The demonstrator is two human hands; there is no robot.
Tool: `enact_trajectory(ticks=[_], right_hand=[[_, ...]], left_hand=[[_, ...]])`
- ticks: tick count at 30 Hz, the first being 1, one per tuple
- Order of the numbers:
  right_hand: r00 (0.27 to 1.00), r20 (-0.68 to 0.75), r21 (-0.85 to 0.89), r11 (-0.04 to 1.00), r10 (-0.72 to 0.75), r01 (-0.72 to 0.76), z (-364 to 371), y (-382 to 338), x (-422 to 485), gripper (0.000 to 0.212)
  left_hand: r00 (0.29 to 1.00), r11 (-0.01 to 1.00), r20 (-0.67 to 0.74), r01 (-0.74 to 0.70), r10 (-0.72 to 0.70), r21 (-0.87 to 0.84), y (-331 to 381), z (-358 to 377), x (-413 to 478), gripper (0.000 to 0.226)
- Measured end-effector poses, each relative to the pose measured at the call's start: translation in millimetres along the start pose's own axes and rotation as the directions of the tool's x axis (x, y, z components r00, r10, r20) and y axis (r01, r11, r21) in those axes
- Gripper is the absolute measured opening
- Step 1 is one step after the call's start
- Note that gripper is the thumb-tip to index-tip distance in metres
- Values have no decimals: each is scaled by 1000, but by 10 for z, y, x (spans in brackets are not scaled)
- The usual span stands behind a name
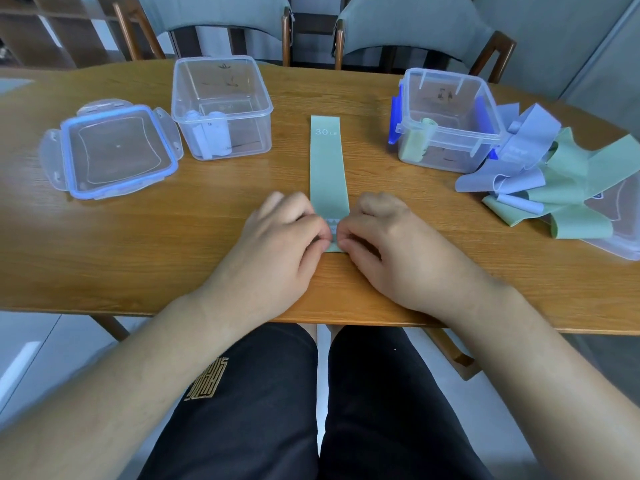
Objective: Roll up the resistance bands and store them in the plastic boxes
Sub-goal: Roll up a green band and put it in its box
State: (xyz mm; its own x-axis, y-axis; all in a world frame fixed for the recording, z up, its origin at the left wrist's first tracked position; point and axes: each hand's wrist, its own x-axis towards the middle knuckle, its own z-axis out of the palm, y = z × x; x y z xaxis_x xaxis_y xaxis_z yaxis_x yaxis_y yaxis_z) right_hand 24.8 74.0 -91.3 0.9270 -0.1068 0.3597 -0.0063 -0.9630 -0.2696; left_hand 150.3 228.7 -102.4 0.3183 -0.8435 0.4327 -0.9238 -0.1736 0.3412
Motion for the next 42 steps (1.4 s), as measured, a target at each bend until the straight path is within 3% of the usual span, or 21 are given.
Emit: enact_trajectory(ticks=[4, 12, 19, 29, 42], right_hand=[[998, 61, -2, 1000, -9, 9, -66, -5, -18, 7], [993, 109, 105, 993, 35, -47, -143, 41, 32, 8], [989, 124, 118, 989, 75, -90, -116, 78, 89, 10], [996, -36, -7, 996, 87, -87, 17, 46, 13, 15], [990, -107, 22, 995, 97, -96, 81, 73, 34, 16]], left_hand=[[998, 998, -27, -61, 61, 28, 8, 12, -18, 15], [993, 994, 47, -110, 110, 3, -77, -104, 3, 5], [984, 979, 43, -176, 172, 107, -136, -90, 75, 16], [988, 987, 11, -153, 153, 45, -165, -38, 74, 18], [995, 995, 33, -94, 93, 29, -151, -88, 132, 18]])
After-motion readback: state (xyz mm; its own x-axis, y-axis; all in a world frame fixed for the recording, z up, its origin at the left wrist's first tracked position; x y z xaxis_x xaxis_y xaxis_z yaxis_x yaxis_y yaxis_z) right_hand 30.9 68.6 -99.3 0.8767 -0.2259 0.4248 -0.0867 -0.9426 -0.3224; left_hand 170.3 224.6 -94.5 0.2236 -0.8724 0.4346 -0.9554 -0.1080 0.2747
